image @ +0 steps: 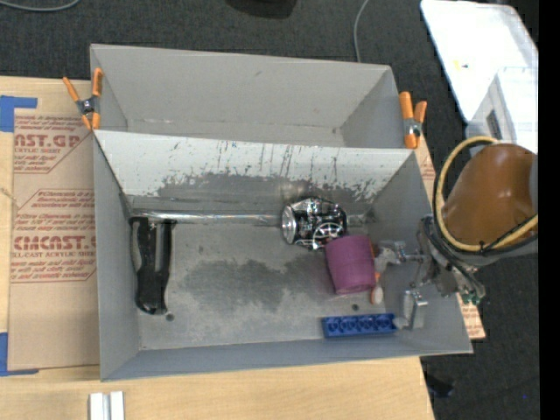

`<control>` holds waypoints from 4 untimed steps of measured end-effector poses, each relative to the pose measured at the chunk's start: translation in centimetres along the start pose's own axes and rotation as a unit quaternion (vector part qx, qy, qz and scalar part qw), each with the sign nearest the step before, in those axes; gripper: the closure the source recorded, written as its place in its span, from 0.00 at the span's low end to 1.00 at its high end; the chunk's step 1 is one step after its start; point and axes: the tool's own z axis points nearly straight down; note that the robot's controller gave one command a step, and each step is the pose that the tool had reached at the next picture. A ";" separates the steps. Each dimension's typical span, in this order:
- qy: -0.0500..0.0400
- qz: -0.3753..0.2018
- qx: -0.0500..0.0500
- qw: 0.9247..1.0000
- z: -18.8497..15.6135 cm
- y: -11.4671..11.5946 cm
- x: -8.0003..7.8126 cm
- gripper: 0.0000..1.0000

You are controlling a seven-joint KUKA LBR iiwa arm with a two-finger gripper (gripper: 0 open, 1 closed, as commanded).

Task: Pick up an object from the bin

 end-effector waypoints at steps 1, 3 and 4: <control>0.001 0.001 -0.001 1.000 2.3 -0.4 0.8 0.00; -0.002 -0.037 0.001 0.999 4.6 -0.1 0.1 0.00; -0.005 -0.045 0.001 0.999 5.1 -0.1 -0.1 0.00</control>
Offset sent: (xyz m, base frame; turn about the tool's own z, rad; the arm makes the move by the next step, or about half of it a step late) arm -0.0084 0.0023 -0.0350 -0.0665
